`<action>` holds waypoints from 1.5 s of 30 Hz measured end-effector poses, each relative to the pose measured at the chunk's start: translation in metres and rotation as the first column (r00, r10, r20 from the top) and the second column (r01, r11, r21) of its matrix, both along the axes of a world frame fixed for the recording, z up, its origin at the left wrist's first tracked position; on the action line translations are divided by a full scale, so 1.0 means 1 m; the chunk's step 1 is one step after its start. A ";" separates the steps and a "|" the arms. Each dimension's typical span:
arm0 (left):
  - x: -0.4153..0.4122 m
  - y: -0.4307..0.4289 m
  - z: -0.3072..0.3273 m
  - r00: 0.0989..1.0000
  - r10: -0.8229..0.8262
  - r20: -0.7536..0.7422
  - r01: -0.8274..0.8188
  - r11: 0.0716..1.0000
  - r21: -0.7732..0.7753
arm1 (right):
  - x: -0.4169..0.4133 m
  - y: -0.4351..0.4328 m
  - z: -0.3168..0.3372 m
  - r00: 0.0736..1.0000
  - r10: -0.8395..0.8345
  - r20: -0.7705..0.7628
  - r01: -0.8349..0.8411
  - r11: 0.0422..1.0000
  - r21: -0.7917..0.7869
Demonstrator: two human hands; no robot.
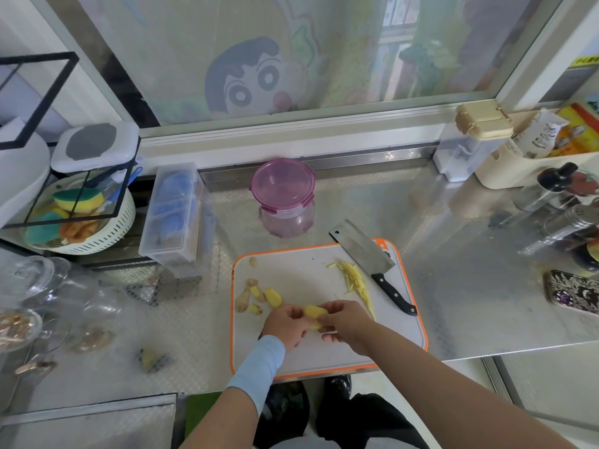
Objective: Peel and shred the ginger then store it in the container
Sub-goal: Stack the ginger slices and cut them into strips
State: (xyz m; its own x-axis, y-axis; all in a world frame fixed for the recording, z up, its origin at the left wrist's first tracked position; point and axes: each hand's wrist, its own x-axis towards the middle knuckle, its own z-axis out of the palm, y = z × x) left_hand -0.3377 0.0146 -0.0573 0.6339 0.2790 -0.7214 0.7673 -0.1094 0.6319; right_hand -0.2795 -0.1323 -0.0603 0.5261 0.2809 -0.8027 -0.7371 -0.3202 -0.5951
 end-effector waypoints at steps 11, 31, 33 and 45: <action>-0.006 0.020 0.006 0.877 -0.474 -0.085 0.445 0.731 0.517 | 0.023 0.025 0.001 0.424 0.853 0.304 -0.650 0.521 -0.553; -0.012 0.031 -0.019 0.628 -0.758 0.175 0.555 0.594 0.582 | 0.001 0.005 -0.004 0.381 0.796 0.470 -0.510 0.605 -0.612; -0.014 0.032 -0.019 0.626 -0.750 0.214 0.522 0.607 0.599 | 0.000 0.007 -0.001 0.351 0.820 0.453 -0.518 0.573 -0.635; 0.019 0.073 -0.013 0.639 -0.769 -0.003 0.432 0.356 0.829 | 0.017 0.034 0.005 0.318 0.854 0.412 -0.480 0.520 -0.706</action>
